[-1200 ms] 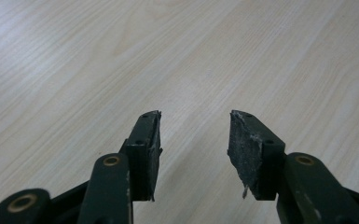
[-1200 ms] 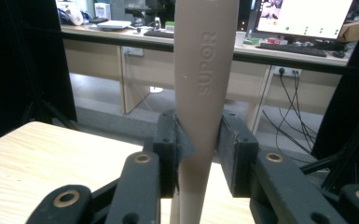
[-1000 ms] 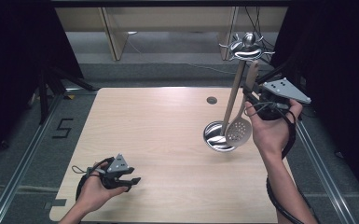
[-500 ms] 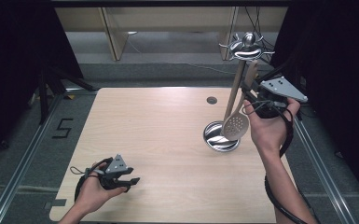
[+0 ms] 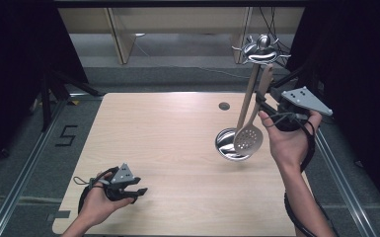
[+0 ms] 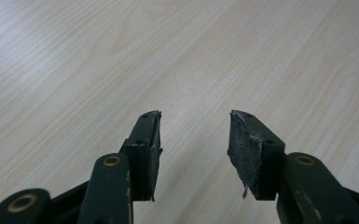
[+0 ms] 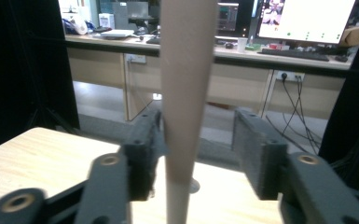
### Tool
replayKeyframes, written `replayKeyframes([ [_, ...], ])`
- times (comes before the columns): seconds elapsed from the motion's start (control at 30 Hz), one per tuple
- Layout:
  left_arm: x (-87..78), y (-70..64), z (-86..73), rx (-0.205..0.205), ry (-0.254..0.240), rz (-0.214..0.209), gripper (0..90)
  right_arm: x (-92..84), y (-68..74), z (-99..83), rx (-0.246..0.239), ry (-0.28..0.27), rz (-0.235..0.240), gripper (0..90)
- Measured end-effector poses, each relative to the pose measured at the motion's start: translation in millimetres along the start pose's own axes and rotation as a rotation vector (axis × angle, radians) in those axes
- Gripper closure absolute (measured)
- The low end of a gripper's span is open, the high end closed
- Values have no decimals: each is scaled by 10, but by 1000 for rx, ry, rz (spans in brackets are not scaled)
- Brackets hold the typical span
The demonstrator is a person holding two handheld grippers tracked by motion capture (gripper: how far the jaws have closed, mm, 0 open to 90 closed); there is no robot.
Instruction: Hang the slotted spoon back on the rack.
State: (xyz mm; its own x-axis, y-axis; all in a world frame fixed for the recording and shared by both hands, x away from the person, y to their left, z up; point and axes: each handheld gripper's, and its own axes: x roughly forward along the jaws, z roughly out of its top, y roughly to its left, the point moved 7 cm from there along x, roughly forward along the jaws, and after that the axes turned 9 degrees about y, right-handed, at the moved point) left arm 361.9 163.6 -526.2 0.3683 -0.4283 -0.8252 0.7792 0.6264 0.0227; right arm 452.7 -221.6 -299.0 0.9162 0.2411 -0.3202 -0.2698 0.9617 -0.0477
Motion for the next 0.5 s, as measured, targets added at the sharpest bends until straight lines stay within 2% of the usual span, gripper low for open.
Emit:
replayKeyframes([
  [0.03,-1,-5,2,7,-1,-8,529,-29,4,-43,32,12,3,480],
  [0.17,12,-16,0,4,0,-8,528,-127,-21,-217,36,25,31,426],
  [0.2,6,2,0,30,5,3,527,-154,-37,-265,25,30,33,420],
  [0.23,14,-13,-5,5,6,-4,526,-169,-38,-315,28,34,37,417],
  [0.3,15,-17,-6,5,6,-4,525,-212,-39,-441,42,66,45,413],
  [0.33,17,-19,-6,9,5,-6,524,-220,-53,-500,24,79,54,413],
  [0.37,17,-4,-4,30,6,2,522,-233,-43,-566,40,96,63,413],
  [0.4,21,-7,-5,28,5,0,521,-237,-56,-623,23,103,70,413],
  [0.43,24,-17,-6,25,4,-8,520,-250,-56,-690,32,122,71,414],
  [0.5,25,-18,-6,23,1,-8,517,-250,-74,-816,13,143,78,415],
])
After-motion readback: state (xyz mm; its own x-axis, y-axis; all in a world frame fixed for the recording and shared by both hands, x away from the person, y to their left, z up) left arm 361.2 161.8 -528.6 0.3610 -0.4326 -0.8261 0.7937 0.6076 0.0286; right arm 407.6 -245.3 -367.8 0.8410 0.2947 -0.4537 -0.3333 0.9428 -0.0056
